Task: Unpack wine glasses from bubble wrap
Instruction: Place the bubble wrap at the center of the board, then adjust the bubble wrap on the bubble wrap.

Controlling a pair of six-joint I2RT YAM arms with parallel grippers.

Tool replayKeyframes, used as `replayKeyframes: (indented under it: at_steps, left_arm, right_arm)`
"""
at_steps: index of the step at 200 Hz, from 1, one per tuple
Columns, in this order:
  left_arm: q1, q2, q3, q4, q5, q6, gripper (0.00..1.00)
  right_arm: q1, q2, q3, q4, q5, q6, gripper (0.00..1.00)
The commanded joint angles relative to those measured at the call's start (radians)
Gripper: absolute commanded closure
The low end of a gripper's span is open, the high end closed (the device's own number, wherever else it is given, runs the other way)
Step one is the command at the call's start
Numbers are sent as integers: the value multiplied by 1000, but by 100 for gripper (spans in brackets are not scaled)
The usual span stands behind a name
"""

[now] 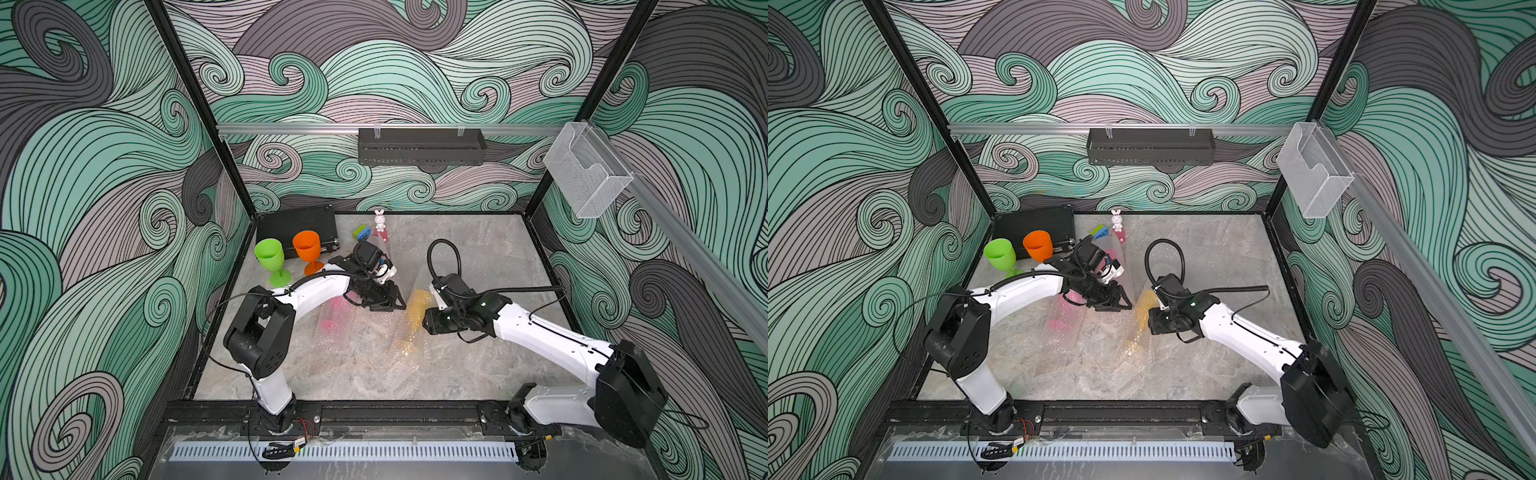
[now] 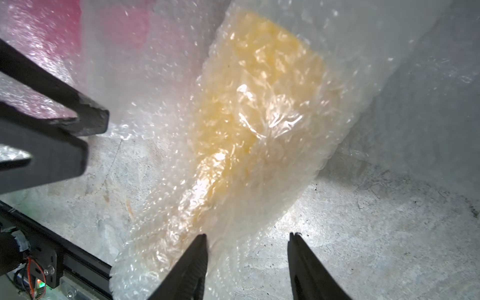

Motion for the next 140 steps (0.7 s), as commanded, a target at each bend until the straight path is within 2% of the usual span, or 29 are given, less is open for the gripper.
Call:
replayKeyframes:
  at_steps: [1, 44, 78, 92, 140]
  left_arm:
    - [-10, 9, -2, 10, 6, -15, 53]
    - [-34, 26, 12, 8, 17, -18, 51]
    - [-53, 46, 24, 8, 30, -15, 50]
    - [-59, 54, 30, 7, 31, -15, 49]
    - [-76, 70, 63, -3, 43, -5, 48]
  right_arm:
    - [8, -2, -11, 12, 22, 27, 59]
    - [5, -51, -42, -10, 61, 14, 82]
    - [-11, -86, -60, -15, 50, -26, 97]
    - [-21, -105, -61, -15, 40, -36, 100]
    - [-69, -129, -45, -15, -25, -82, 100]
